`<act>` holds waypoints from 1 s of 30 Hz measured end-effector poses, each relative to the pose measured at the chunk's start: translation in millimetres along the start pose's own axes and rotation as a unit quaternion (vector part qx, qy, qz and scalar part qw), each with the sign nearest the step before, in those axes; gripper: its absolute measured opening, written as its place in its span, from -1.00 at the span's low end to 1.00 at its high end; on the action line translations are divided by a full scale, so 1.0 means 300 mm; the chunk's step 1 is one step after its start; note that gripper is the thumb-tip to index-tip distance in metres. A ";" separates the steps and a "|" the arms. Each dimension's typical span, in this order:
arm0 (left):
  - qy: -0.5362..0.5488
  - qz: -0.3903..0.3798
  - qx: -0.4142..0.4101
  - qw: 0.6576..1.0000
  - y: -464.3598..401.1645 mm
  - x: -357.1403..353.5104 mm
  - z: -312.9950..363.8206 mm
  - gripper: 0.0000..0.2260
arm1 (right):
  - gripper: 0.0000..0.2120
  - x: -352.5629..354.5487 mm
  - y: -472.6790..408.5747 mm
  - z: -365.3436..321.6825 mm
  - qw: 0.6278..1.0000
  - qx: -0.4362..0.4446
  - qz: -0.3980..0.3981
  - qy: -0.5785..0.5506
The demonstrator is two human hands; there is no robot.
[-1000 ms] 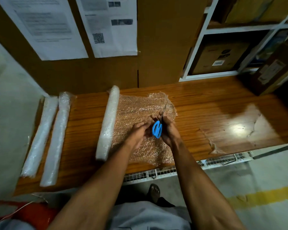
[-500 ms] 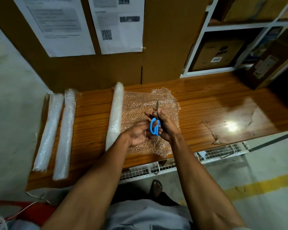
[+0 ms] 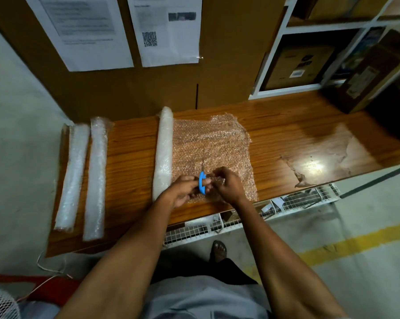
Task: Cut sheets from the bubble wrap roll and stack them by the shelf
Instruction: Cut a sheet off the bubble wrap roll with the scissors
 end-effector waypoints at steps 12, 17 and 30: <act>0.047 0.006 0.069 0.997 0.104 0.053 -0.150 -0.77 | -0.57 -0.155 0.132 -0.003 0.956 0.131 -0.098 0.244; 0.065 -0.011 0.093 0.993 0.146 0.047 -0.192 -0.50 | -0.66 -0.144 0.118 -0.019 0.951 0.154 -0.099 0.249; 0.042 -0.017 0.155 0.987 0.331 0.014 -0.384 -0.49 | -0.74 -0.162 0.115 0.008 0.954 0.125 -0.088 0.260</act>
Point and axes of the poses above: each hand's wrist, its own y-axis away from the middle knuckle, its own x-axis out of the back of the hand, z = x × y, the point moved 10 cm from there along -y, towards the middle knuckle, and after that the axes turned 4 degrees about z, right-handed, at the moved point
